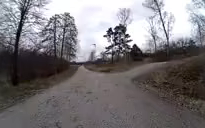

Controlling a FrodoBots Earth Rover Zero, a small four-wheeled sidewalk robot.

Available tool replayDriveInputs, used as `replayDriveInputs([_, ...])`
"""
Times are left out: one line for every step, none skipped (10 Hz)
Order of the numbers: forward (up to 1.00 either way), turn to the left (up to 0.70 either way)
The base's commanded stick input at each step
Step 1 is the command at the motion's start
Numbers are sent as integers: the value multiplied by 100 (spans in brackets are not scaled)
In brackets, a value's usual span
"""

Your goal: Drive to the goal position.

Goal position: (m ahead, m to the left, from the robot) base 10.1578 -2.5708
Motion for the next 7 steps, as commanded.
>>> replayDriveInputs([70,0])
replayDriveInputs([70,0])
replayDriveInputs([70,0])
replayDriveInputs([70,0])
replayDriveInputs([70,0])
replayDriveInputs([70,0])
replayDriveInputs([70,0])
